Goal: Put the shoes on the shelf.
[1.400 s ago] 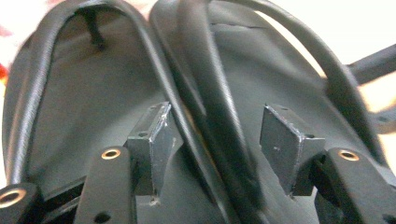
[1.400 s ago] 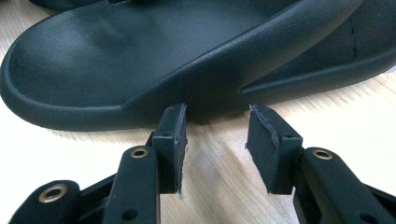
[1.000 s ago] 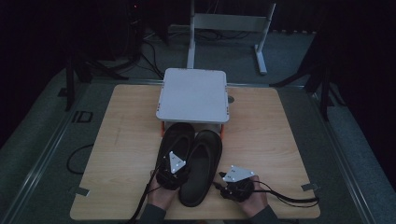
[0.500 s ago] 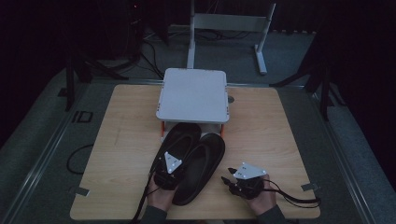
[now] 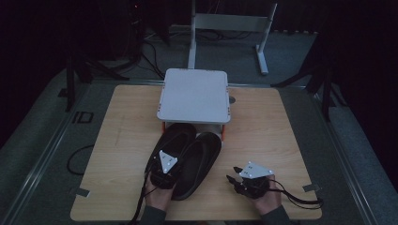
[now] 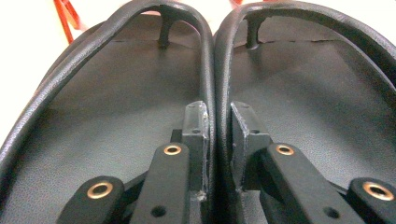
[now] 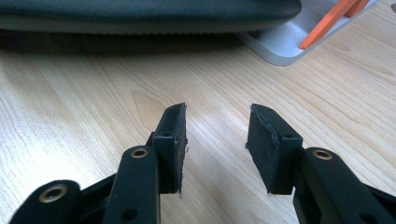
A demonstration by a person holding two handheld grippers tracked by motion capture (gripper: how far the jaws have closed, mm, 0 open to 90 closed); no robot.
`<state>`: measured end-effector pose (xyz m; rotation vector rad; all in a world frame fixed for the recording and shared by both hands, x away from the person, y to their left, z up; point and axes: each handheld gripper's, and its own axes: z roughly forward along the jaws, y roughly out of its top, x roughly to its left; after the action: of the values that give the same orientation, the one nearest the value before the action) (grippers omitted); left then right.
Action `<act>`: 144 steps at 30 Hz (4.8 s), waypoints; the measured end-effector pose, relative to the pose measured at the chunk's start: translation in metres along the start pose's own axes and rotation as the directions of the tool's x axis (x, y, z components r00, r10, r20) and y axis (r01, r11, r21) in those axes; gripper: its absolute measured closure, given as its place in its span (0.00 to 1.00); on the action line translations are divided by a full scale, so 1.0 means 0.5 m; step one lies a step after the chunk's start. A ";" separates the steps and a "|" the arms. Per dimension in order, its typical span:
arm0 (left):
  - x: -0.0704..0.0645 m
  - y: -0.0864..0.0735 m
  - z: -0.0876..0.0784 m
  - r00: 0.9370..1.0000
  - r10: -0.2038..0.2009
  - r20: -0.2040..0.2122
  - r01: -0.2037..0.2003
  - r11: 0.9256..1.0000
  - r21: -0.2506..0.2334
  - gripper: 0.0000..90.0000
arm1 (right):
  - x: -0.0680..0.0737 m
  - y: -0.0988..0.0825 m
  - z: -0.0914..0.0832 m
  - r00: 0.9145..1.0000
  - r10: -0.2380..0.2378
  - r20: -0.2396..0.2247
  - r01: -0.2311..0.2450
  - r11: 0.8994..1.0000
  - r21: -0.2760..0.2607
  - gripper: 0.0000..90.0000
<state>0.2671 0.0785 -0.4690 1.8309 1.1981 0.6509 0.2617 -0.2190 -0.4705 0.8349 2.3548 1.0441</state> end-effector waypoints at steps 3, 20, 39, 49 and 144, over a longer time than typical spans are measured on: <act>0.002 0.009 -0.003 1.000 -0.004 -0.006 0.003 1.000 -0.011 0.87 | -0.001 -0.001 0.000 1.000 0.003 0.002 -0.003 1.000 0.003 0.63; -0.004 0.048 0.023 0.997 -0.048 -0.062 0.045 0.998 -0.050 0.87 | -0.001 -0.004 0.002 1.000 -0.004 0.009 0.004 1.000 0.014 0.63; -0.040 0.069 0.086 0.980 -0.127 -0.153 0.115 0.990 -0.086 0.87 | -0.005 -0.008 0.001 1.000 -0.013 0.021 0.012 1.000 0.021 0.63; -0.064 0.079 0.115 0.971 -0.153 -0.184 0.136 0.985 -0.102 0.86 | -0.005 -0.008 0.000 1.000 -0.015 0.020 0.014 1.000 0.022 0.63; -0.035 0.176 0.236 0.951 -0.144 -0.274 0.107 0.983 -0.147 0.54 | -0.008 -0.011 -0.003 1.000 -0.011 0.011 0.011 1.000 0.018 0.58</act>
<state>0.3935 0.0028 -0.4547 1.5743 1.4115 0.9197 0.2618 -0.2255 -0.4730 0.8318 2.3599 1.0126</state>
